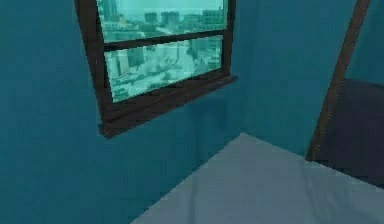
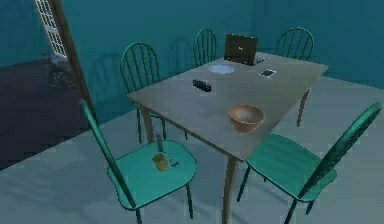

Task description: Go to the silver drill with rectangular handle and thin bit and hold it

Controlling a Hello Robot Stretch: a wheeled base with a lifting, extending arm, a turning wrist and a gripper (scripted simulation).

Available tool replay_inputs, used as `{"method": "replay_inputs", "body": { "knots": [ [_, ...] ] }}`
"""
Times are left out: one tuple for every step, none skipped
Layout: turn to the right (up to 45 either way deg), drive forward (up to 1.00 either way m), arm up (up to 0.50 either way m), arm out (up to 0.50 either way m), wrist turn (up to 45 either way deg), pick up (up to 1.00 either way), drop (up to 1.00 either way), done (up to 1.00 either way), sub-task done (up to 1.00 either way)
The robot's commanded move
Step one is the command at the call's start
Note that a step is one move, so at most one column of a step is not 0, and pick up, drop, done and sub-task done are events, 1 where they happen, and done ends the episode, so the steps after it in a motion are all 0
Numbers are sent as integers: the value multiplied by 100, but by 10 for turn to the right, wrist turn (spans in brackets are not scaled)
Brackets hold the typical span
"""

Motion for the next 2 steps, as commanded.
{"method": "replay_inputs", "body": {
  "knots": [
    [0,60,0,0,0,0,0,0,0],
    [390,0,0,0,0,0,0,0,0]
  ]
}}
